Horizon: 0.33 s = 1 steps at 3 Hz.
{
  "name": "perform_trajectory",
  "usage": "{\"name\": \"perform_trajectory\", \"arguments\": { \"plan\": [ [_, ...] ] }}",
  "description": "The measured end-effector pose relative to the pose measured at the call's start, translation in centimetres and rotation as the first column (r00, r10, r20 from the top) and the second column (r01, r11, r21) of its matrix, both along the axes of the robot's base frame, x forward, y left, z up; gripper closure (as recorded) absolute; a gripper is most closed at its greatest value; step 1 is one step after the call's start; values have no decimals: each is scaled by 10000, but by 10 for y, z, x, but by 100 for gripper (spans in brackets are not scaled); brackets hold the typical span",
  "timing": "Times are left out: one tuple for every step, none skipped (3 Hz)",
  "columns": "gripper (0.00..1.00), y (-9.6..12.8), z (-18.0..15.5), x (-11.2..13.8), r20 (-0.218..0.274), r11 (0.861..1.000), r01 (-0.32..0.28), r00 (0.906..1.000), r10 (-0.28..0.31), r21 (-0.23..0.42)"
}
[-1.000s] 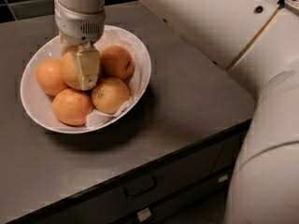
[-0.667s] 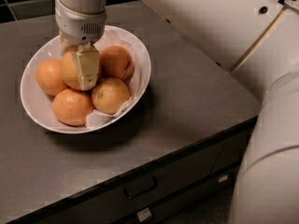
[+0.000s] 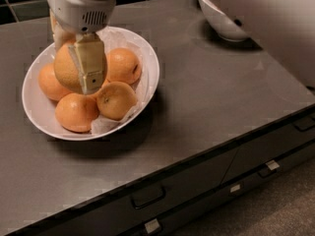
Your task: Pick orange from white bowl
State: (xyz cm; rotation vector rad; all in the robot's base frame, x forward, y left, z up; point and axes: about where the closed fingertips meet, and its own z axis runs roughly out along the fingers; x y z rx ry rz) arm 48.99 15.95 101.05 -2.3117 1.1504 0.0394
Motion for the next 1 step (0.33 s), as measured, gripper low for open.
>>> {"name": "perform_trajectory", "arguments": {
  "plan": [
    [100,0,0,0,0,10000,0,10000,0,0]
  ]
}}
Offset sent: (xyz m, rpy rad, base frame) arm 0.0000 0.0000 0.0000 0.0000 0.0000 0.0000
